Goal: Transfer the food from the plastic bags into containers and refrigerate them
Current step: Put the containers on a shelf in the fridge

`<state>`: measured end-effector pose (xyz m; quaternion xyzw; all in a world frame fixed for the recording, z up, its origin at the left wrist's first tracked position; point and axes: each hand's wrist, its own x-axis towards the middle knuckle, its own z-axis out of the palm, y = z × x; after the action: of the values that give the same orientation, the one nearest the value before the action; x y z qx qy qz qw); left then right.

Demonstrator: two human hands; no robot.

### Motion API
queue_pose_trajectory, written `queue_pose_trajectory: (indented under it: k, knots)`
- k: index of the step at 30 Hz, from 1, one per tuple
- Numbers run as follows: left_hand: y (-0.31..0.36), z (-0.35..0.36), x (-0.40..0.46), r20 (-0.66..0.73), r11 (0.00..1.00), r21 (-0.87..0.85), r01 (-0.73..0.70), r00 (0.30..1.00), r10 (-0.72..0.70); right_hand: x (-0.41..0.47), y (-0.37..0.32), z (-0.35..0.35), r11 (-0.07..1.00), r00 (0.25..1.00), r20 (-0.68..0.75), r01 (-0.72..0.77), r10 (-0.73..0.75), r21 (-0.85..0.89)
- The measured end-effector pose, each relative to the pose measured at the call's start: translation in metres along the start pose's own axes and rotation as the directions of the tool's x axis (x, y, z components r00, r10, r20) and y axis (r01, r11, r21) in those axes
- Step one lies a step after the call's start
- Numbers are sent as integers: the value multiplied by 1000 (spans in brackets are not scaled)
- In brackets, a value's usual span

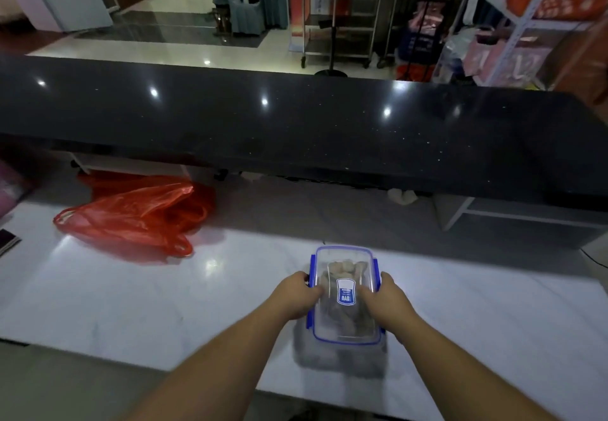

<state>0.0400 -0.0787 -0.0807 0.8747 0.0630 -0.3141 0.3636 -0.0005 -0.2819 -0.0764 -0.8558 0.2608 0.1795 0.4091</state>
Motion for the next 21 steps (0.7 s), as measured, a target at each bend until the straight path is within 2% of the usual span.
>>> queue_pose_trajectory:
  k: [3, 6, 12, 21]
  knots:
    - [-1, 1, -1, 26, 988, -152, 21, 1000, -17, -7, 7, 7, 982, 995, 19, -96, 94, 160]
    - [1, 1, -2, 28, 972, -233, 36, 999, -30, -13, 7, 10, 965, 989, 16, -150, 150, 216]
    - [5, 0, -3, 34, 979, -203, 16, 999, -9, -20, 9, 7, 940, 978, -1, -202, 211, 276]
    - [33, 19, -16, 65, 978, -203, -48, 996, 63, -50, 33, -20, 917, 971, -85, -180, 223, 355]
